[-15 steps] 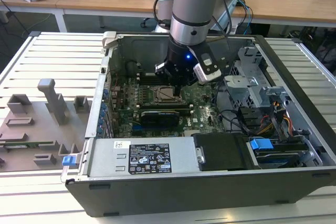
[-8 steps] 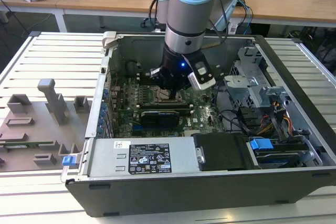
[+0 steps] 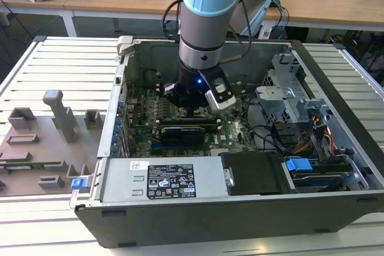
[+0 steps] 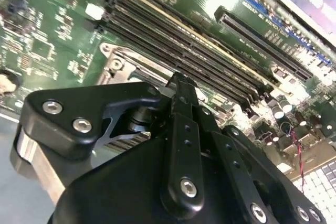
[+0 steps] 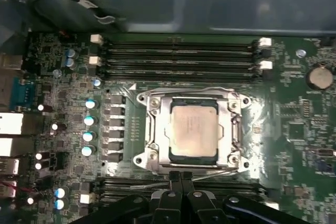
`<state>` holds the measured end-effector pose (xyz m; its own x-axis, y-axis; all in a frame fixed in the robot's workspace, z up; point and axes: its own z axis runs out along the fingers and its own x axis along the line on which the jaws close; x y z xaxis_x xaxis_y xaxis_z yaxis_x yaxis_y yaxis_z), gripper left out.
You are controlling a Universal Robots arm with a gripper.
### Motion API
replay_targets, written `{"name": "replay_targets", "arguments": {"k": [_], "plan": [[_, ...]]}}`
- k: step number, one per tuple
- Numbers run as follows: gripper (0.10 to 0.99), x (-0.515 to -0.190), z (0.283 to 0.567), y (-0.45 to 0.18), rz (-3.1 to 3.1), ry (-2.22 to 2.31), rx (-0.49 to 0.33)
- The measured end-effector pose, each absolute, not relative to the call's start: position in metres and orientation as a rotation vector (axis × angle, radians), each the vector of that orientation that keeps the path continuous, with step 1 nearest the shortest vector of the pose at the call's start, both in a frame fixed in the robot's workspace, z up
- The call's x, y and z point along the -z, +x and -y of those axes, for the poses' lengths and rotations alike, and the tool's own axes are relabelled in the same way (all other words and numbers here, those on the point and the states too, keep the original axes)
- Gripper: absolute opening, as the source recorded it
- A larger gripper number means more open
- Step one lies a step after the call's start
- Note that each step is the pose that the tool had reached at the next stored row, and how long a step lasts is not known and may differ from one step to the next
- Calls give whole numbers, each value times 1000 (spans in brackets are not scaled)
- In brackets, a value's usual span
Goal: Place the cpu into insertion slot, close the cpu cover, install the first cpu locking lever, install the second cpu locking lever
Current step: 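Install the second cpu locking lever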
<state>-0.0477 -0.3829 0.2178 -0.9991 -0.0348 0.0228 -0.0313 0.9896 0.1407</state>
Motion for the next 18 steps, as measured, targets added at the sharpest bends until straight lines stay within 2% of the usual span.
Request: {"name": "replay_targets", "arguments": {"k": [18], "plan": [[106,-205,384,-77,3085,270,249]]}}
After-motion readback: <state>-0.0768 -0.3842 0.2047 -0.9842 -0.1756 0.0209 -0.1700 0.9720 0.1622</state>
